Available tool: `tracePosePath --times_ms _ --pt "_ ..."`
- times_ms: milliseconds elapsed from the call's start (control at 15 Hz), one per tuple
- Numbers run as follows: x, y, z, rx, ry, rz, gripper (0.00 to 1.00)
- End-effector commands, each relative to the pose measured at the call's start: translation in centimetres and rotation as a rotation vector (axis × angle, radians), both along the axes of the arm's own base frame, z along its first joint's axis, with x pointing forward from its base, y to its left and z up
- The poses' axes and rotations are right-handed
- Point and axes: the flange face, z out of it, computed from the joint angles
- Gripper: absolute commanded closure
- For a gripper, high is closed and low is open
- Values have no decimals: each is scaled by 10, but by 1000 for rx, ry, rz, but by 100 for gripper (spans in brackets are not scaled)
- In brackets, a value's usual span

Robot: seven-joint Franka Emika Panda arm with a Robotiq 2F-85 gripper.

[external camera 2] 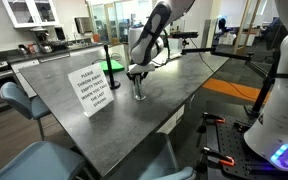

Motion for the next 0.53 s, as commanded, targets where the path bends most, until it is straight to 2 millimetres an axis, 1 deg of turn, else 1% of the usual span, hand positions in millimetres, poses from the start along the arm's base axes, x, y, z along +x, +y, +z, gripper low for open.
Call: tracePosePath --times_ms 0,200,400,467 --pt "8 -4 -1 9 36 5 61" --pt "9 -7 -5 9 48 8 63" --pt "10 -8 -12 10 65 10 63" --pt "10 -8 -14 11 69 10 64"
